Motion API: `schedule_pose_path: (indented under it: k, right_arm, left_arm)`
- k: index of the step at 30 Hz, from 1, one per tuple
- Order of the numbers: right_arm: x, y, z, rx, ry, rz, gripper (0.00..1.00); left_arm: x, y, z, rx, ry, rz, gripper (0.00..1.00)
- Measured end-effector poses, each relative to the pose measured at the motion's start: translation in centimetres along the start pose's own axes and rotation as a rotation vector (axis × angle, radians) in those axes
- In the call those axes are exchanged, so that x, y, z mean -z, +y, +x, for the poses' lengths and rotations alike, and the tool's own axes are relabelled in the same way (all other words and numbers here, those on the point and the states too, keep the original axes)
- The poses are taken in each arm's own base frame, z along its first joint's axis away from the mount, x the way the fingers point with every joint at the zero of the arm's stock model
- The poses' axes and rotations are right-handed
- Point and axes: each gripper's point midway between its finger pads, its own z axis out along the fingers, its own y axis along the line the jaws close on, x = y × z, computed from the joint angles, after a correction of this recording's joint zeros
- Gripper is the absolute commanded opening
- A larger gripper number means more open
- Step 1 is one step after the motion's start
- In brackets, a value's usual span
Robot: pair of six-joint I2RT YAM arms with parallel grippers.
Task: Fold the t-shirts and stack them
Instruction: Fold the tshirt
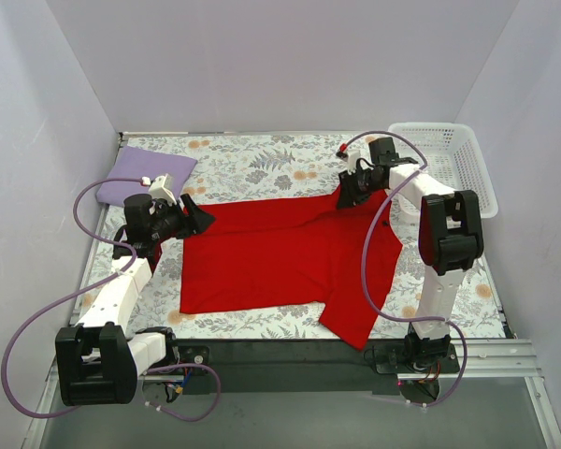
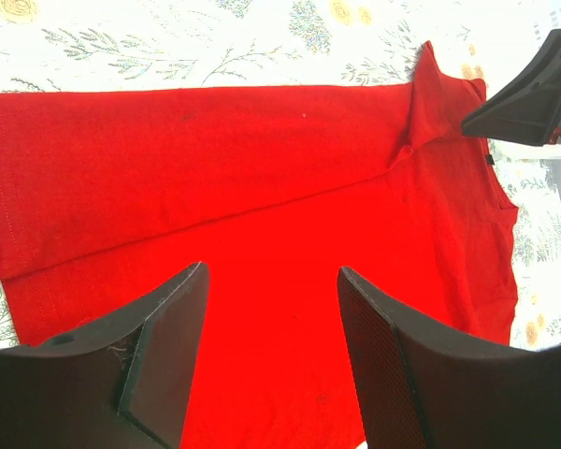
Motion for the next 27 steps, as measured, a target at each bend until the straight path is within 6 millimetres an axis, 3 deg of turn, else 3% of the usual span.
schedule_pose_path:
  k: [12, 27]
  right_arm:
    - [-1.2, 0.8, 0.9, 0.026, 0.041, 0.001, 0.24]
    - [-2.8, -0.2, 2.5, 0.006, 0.098, 0.03, 0.24]
  left_arm:
    - [0.0, 0.0, 0.0, -0.001, 0.0, 0.001, 0.56]
    - [0.0, 0.0, 0.0, -0.001, 0.0, 0.002, 0.56]
